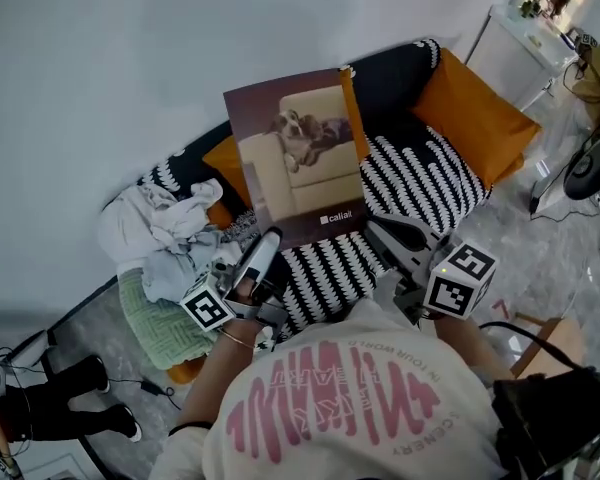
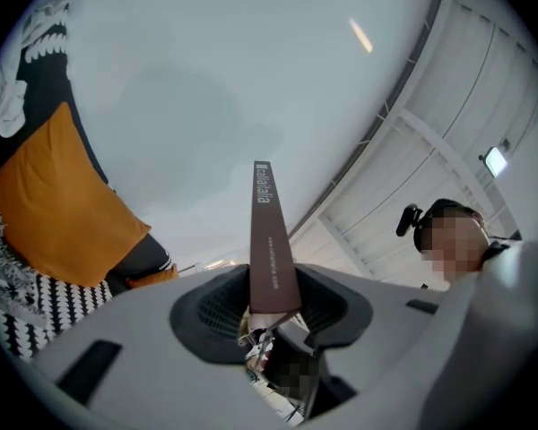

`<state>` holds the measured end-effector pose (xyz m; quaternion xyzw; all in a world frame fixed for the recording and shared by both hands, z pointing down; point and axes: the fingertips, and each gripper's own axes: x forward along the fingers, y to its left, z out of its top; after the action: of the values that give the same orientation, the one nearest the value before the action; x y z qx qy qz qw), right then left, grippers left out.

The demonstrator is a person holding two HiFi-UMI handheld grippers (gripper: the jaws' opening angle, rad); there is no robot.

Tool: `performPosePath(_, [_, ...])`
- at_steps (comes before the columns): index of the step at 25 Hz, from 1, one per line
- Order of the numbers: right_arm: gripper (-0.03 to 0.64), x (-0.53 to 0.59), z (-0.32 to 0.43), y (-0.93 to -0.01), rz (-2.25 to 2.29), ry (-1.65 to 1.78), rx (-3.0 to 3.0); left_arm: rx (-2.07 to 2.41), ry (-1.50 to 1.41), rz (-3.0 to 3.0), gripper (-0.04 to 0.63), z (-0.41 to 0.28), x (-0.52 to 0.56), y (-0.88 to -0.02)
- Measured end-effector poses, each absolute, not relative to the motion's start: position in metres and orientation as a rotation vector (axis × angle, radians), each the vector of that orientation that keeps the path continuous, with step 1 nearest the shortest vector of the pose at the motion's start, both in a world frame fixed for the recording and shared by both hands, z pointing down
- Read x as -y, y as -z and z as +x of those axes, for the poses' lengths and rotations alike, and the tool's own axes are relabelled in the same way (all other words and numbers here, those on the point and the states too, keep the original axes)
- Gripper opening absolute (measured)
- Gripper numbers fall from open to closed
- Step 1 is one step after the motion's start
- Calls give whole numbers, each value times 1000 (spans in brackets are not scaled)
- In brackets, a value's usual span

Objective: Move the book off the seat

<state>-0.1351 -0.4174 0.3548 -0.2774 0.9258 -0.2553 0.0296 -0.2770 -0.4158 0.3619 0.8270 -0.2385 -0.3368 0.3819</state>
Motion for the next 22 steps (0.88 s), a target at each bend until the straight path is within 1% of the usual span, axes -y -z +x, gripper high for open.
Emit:
performPosePath(8, [11, 417, -125, -353, -888, 753, -2826, 552, 939, 2082, 158, -279, 415, -358])
performPosePath(22, [11, 411, -125, -370, -961, 760, -2809, 515, 915, 2090, 158, -281, 413, -351])
